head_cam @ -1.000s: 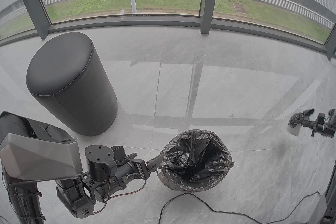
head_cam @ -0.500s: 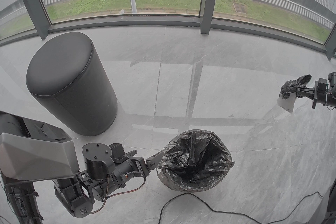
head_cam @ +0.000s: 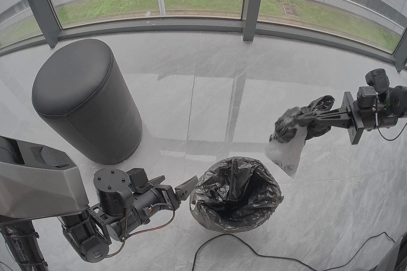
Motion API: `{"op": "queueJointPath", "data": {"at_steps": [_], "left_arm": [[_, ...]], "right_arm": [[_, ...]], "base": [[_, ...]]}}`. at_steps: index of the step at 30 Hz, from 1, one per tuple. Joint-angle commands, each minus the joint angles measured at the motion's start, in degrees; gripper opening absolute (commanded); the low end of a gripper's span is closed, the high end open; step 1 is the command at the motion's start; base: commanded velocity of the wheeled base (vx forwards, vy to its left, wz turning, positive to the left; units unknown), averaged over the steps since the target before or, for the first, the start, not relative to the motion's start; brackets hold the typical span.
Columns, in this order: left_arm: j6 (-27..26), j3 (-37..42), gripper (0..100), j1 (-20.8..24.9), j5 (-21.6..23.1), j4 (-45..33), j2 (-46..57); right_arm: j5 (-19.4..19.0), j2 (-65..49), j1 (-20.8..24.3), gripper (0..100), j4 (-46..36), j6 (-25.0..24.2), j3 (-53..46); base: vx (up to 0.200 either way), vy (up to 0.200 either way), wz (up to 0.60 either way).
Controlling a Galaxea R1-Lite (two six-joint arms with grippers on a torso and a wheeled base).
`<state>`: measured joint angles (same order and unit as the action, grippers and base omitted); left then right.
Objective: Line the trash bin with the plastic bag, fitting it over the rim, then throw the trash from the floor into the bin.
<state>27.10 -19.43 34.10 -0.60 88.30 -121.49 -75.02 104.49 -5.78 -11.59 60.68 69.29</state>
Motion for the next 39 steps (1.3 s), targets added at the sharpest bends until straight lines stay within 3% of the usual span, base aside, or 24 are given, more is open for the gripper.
{"op": "queueJointPath", "data": {"at_steps": [1, 11, 17, 24, 25, 29, 31, 35, 37, 39], "left_arm": [[0.1, 0.2, 100, -0.1, 0.0, 0.0, 2.1], [0.1, 0.0, 100, -1.3, 0.2, 0.0, 2.2], [0.1, -0.2, 100, -2.2, 0.3, 0.0, 2.1], [-0.1, -0.8, 100, -2.2, 0.7, 0.0, 2.2], [-0.2, -0.8, 100, -2.2, 0.7, 0.0, 2.2], [-0.5, -0.3, 100, -0.9, 0.6, 0.0, 2.7], [-0.6, -0.4, 100, -0.5, 0.5, 0.0, 3.1], [-1.1, 2.6, 100, 1.1, 0.1, 0.0, 10.0], [-1.5, 4.6, 100, 1.7, 0.1, -0.1, 12.9], [-2.8, 9.7, 100, 2.3, 0.1, -0.1, 18.8]], "right_arm": [[0.7, -5.3, 9.4, 0, 0.4, -0.7, -6.7], [2.5, 0.3, 20.9, 0, 4.6, -0.8, -5.8], [3.7, 0.5, 20.3, 0, 5.0, -0.8, -6.9], [3.7, -1.7, 8.5, 0, 5.2, -1.1, -2.8], [3.6, -2.4, 4.3, 0, 5.2, -2.3, -0.1], [3.6, -5.9, -3.8, 0, 8.1, -5.1, 4.4], [3.7, -7.5, -5.3, 0, 9.2, -5.4, 4.2], [3.7, -21.3, -17.0, 0, 10.1, -10.9, -6.2], [3.5, -25.6, -20.3, 0, 10.4, -13.4, -11.8], [3.1, -33.9, -26.0, 0, 10.8, -17.8, -21.4]], "base": [[0.000, 0.000, 0.00], [0.000, 0.000, 0.00], [0.000, 0.000, 0.00], [0.000, 0.000, 0.00], [0.000, 0.000, 0.00], [0.000, 0.000, 0.00], [0.000, 0.000, 0.00], [0.000, 0.000, 0.00], [0.000, 0.000, 0.00], [0.000, 0.000, 0.00]]}}
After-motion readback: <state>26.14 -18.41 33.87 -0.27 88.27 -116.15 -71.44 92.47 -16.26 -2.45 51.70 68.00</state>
